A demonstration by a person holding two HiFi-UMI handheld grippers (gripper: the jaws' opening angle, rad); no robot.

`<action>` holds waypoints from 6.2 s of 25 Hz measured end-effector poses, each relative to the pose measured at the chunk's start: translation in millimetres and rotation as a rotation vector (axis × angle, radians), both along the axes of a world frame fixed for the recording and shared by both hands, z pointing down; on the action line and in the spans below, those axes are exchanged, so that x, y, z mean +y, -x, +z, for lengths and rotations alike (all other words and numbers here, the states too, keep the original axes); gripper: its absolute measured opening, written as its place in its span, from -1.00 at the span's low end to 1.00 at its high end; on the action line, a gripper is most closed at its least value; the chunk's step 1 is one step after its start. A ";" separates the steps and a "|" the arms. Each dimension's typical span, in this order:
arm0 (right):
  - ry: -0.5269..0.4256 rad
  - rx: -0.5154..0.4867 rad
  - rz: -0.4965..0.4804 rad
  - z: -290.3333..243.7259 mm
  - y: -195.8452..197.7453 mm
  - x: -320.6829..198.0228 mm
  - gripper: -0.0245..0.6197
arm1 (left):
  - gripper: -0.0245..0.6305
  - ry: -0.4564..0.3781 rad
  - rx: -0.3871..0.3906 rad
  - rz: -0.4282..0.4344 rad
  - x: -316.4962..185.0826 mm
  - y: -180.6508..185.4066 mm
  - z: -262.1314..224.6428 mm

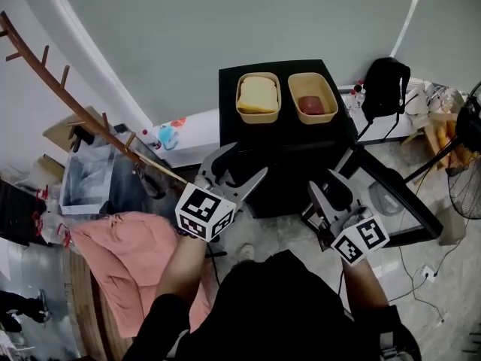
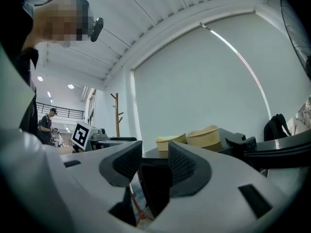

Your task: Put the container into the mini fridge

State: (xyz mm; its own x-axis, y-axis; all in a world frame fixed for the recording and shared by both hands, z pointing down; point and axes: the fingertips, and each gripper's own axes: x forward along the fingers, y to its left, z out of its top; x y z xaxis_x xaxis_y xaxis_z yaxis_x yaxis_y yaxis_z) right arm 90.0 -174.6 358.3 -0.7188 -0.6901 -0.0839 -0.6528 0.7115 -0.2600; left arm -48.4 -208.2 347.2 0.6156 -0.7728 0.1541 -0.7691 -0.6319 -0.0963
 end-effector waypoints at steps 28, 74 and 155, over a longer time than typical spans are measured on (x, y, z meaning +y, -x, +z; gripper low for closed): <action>0.053 0.049 0.033 8.4 47.7 -28.7 -0.39 | -0.54 -0.145 -0.695 0.192 -105.2 11.2 22.2; 0.474 -0.345 -0.123 36.9 73.3 -29.0 -0.31 | -0.82 -0.174 -0.809 0.309 -8.7 -1.8 25.1; 0.950 -0.953 -0.079 193.8 46.6 -35.9 -0.20 | -0.70 0.124 -0.120 0.107 90.6 -18.4 141.3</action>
